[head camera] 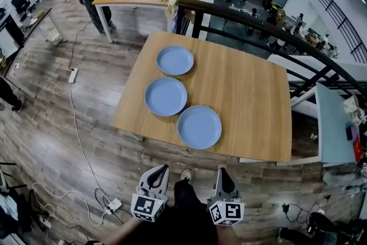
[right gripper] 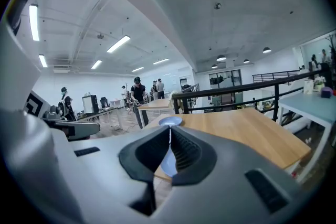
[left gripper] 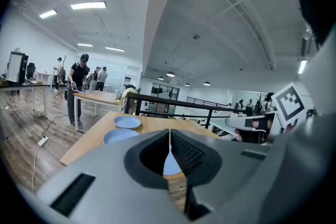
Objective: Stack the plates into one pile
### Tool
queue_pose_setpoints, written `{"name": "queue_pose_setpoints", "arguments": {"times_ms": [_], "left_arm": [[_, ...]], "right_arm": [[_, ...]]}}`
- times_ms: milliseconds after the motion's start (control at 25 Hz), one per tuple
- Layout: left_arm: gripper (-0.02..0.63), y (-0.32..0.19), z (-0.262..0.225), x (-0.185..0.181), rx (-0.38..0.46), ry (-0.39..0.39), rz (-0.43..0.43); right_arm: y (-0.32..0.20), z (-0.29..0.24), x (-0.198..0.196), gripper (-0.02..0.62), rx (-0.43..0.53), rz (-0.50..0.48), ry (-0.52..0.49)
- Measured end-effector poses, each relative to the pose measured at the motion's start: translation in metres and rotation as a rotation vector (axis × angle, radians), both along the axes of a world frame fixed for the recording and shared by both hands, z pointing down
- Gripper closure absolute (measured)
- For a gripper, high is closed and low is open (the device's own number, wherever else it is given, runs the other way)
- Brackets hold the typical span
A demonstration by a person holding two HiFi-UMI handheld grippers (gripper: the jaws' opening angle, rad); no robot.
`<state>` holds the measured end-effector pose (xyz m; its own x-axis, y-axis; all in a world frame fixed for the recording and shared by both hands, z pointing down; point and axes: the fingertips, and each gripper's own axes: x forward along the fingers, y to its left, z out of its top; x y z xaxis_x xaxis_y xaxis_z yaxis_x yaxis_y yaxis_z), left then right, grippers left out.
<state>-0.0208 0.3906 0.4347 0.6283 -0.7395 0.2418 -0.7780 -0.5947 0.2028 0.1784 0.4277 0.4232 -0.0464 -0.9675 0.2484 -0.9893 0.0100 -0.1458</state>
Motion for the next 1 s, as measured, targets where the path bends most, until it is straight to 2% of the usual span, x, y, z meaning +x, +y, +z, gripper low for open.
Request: {"name": "queue_pose_setpoints", "arguments": {"times_ms": [520,840,1000], "left_arm": [[0.578,-0.067,0.0,0.064,-0.007,-0.052,-0.067],[0.578,-0.101,0.006,0.08,-0.015,-0.078,-0.092],[0.578,-0.118,0.016,0.081,-0.024,-0.086,-0.078]], "right_arm": [[-0.074,0.032,0.078,0.563,-0.049,-0.061,-0.017],[-0.107,0.051,0.097,0.563,-0.097,-0.09,-0.039],[-0.121,0.059,0.095,0.563,-0.119,-0.097,-0.037]]}}
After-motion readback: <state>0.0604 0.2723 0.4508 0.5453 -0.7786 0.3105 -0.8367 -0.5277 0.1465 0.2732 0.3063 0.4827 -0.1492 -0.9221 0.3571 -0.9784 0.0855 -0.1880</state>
